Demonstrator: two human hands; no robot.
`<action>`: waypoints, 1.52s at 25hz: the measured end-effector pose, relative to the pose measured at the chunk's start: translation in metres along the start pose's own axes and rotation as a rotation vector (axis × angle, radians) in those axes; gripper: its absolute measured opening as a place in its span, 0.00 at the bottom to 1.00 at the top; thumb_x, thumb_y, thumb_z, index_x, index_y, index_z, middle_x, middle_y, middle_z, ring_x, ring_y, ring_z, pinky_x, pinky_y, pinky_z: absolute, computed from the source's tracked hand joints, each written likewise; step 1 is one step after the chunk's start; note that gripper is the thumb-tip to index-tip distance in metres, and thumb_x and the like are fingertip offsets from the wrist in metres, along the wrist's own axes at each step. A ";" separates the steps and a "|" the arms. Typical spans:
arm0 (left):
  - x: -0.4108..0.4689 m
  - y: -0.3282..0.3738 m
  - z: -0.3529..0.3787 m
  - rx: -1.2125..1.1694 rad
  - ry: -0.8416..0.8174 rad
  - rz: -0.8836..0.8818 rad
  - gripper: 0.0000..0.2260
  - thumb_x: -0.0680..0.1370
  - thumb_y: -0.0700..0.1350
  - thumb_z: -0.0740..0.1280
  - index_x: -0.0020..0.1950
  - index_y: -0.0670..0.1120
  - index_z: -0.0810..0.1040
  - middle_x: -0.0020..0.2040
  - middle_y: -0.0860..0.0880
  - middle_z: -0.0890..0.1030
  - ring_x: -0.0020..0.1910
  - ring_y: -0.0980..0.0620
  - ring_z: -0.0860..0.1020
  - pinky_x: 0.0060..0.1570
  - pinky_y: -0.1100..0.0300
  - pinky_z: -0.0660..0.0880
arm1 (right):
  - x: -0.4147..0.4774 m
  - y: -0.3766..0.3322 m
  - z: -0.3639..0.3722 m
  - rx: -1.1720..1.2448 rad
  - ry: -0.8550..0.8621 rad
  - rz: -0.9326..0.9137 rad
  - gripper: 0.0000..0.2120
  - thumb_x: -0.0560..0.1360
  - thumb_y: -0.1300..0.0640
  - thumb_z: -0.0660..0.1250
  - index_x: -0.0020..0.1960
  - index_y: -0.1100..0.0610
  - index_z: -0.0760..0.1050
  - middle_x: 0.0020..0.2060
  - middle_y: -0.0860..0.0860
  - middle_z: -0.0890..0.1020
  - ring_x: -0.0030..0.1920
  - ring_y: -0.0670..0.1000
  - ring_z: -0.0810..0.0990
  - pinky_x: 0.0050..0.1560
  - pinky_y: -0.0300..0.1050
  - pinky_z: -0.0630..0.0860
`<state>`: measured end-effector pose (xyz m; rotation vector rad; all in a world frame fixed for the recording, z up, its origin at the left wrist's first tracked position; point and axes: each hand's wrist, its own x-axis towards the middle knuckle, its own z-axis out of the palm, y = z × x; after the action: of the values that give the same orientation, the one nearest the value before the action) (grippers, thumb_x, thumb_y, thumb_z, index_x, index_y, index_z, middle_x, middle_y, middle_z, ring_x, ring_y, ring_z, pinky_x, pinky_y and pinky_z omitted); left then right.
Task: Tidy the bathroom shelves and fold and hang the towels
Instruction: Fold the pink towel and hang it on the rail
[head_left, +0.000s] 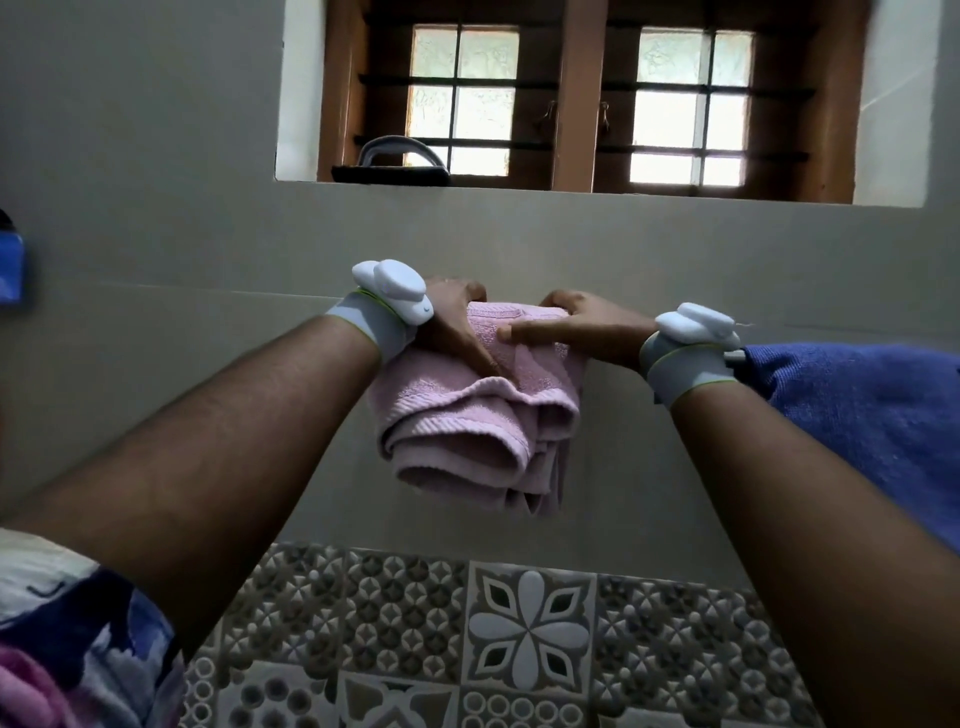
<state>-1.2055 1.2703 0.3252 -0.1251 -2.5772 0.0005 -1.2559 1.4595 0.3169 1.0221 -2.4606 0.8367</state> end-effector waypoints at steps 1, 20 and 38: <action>-0.001 0.000 -0.001 -0.024 -0.019 -0.012 0.33 0.54 0.69 0.76 0.52 0.54 0.74 0.48 0.52 0.79 0.49 0.47 0.78 0.45 0.59 0.72 | 0.001 -0.001 -0.003 -0.011 -0.050 0.016 0.27 0.63 0.33 0.72 0.51 0.53 0.76 0.45 0.48 0.81 0.42 0.46 0.79 0.39 0.41 0.73; -0.005 0.124 0.004 0.150 0.180 0.336 0.29 0.68 0.67 0.61 0.63 0.51 0.70 0.59 0.47 0.77 0.55 0.42 0.75 0.51 0.54 0.72 | -0.109 0.108 -0.031 -0.837 0.612 0.254 0.29 0.66 0.42 0.67 0.64 0.48 0.67 0.60 0.51 0.70 0.64 0.56 0.67 0.66 0.70 0.55; 0.020 0.182 0.040 0.153 0.328 0.328 0.19 0.71 0.58 0.64 0.57 0.50 0.69 0.57 0.47 0.74 0.58 0.42 0.72 0.49 0.51 0.66 | -0.154 0.164 -0.082 0.235 1.025 0.543 0.25 0.75 0.42 0.65 0.69 0.49 0.67 0.66 0.58 0.59 0.67 0.55 0.67 0.71 0.40 0.58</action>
<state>-1.2272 1.4542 0.2966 -0.4496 -2.1944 0.2752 -1.2630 1.6852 0.2369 -0.1143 -1.7226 1.3843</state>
